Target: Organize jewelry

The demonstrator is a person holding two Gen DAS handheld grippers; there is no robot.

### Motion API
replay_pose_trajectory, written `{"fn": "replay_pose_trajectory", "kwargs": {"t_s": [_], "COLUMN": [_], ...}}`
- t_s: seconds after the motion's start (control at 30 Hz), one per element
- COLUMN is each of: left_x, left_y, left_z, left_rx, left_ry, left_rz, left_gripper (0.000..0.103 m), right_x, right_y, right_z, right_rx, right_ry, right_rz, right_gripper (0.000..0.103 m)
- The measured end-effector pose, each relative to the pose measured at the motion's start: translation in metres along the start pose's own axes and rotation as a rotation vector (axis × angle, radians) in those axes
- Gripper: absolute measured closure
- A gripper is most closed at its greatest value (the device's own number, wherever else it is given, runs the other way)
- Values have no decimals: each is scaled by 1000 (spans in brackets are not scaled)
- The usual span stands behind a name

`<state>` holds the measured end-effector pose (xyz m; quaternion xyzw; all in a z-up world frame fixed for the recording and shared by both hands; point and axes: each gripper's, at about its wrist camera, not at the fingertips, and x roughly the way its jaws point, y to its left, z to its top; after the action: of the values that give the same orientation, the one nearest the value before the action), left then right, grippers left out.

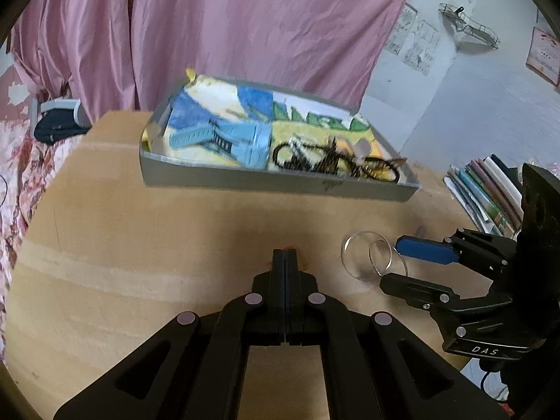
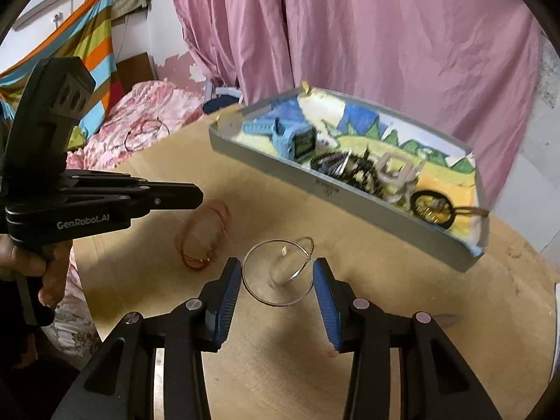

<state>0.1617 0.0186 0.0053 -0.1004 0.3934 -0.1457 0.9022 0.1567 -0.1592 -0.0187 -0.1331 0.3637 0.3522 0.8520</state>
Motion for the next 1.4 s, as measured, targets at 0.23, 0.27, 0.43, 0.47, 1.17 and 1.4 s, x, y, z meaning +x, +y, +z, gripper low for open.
{"fn": "replay_pose_trajectory", "kwargs": {"t_s": [0.23, 0.27, 0.43, 0.47, 1.17, 1.4], "left_x": [-3, -2, 7, 10, 34, 42], "left_y": [-6, -5, 2, 2, -33, -39], "left_z": [15, 14, 2, -2, -23, -25], "left_rx": [10, 8, -30, -39, 197, 250], "left_ry": [-35, -30, 62, 86, 142, 152], "left_rz": [-2, -7, -67, -67, 174, 187], "left_gripper": [103, 103, 103, 103, 63, 95], "right_x": [-9, -9, -6, -4, 0, 2], "right_y": [-6, -7, -9, -9, -27, -28], "right_z": [9, 9, 8, 7, -8, -12], "right_rx": [6, 7, 15, 19, 62, 61], "right_ry": [-40, -40, -30, -26, -7, 5], "right_rz": [-7, -6, 3, 6, 1, 8], "right_gripper": [63, 63, 63, 63, 63, 63]}}
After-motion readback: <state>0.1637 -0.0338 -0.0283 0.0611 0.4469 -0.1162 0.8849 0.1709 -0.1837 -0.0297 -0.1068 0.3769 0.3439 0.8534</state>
